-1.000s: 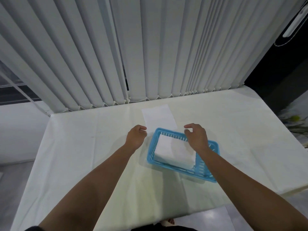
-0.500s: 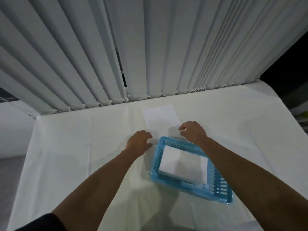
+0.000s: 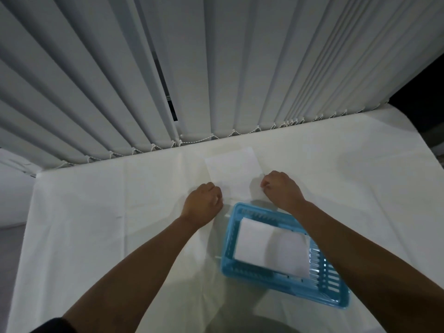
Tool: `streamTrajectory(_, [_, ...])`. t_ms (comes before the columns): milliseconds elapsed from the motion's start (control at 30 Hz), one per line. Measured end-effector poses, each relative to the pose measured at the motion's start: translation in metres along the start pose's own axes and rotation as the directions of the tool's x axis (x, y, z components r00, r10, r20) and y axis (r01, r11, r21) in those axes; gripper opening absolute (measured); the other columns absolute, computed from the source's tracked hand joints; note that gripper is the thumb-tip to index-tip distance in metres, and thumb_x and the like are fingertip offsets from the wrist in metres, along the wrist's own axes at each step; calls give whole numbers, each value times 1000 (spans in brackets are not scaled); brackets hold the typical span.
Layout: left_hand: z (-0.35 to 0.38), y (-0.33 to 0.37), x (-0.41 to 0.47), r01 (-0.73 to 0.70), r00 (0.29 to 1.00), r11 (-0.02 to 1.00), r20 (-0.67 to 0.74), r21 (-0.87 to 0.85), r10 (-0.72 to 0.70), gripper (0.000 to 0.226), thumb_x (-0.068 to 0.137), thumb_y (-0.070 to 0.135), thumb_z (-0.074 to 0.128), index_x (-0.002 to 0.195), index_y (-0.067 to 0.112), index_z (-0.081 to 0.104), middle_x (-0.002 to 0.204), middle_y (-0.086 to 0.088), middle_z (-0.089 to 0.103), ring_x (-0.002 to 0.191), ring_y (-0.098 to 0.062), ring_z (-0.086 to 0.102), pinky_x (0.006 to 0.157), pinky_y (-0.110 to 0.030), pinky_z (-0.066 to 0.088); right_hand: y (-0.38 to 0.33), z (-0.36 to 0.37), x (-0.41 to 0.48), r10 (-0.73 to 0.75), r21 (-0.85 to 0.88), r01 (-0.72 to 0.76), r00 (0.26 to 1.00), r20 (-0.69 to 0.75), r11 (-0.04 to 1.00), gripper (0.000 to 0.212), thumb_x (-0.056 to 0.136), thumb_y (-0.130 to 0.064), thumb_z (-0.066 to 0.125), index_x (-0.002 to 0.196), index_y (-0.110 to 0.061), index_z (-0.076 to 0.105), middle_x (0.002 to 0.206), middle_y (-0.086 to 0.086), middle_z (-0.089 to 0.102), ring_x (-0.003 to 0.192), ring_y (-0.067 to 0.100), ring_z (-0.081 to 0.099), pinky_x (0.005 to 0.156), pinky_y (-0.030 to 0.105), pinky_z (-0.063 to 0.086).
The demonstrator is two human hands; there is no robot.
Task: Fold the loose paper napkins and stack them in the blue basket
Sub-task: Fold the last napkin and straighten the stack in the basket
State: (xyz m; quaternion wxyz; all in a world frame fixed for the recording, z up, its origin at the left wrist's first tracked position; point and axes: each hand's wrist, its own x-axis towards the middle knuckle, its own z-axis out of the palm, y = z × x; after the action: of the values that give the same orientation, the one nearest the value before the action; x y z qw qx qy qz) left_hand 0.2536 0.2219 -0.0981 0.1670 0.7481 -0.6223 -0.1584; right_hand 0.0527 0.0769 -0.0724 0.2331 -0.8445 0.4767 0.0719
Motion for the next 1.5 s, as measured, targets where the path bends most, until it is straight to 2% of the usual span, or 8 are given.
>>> streamTrajectory(200, [-23,11,29,458,884,738,168,-496,-436,12,86,21,55,79,12,58,72,4,61,69,-12,55,61,-23,40,-10,-5,-3,35,241,-44,999,39,970,59,74,-65,64,122,-33,54,129,-13,51,120,15,44,101,37,38])
streamTrajectory(333, [-35,8,45,515,843,605,228,-608,-488,12,84,19,54,77,10,59,66,-2,62,67,-18,56,62,-29,41,-9,-8,6,49,168,-43,998,-34,985,39,82,-46,64,114,-24,60,116,-4,61,111,22,52,92,39,44])
streamTrajectory(467, [-44,5,53,531,835,595,252,-603,-490,10,86,18,55,79,12,58,72,-3,63,59,-12,57,51,-19,41,-10,-19,16,167,504,-132,986,-24,853,33,88,-31,60,63,-15,45,64,2,48,66,21,46,61,33,33])
streamTrajectory(733, [-34,-10,66,572,815,605,295,-555,-499,33,83,45,67,94,16,58,89,1,64,79,-17,58,76,-32,46,-12,-18,46,306,695,-227,952,10,683,36,79,-29,70,59,-8,48,62,8,44,60,19,41,61,30,32])
streamTrajectory(867, [-28,-13,69,574,805,637,212,-514,-554,21,88,31,64,93,10,64,90,0,63,83,-16,55,74,-26,39,-15,-13,59,362,646,-268,932,-13,714,41,76,-33,72,52,-18,43,53,-2,43,57,20,45,60,32,38])
streamTrajectory(1067, [-25,-7,67,623,729,591,106,-513,-677,12,90,27,60,92,15,62,96,3,63,87,-15,55,73,-26,39,-17,-10,58,422,504,-304,896,-137,809,45,79,-43,68,116,-20,57,113,-1,64,107,22,60,95,43,45])
streamTrajectory(1300, [-20,-4,56,702,673,556,161,-445,-722,27,84,32,66,105,15,64,108,-2,68,90,-20,60,75,-27,46,-12,3,41,395,254,-346,901,-180,903,45,80,-48,63,115,-20,58,115,1,63,109,25,58,88,37,37])
streamTrajectory(1500, [-18,18,52,678,735,709,214,-196,-644,55,79,47,70,121,19,48,102,1,63,93,-22,63,71,-30,43,-18,4,35,363,48,-362,908,-207,931,52,78,-56,63,112,-16,56,111,4,63,106,26,57,86,38,39])
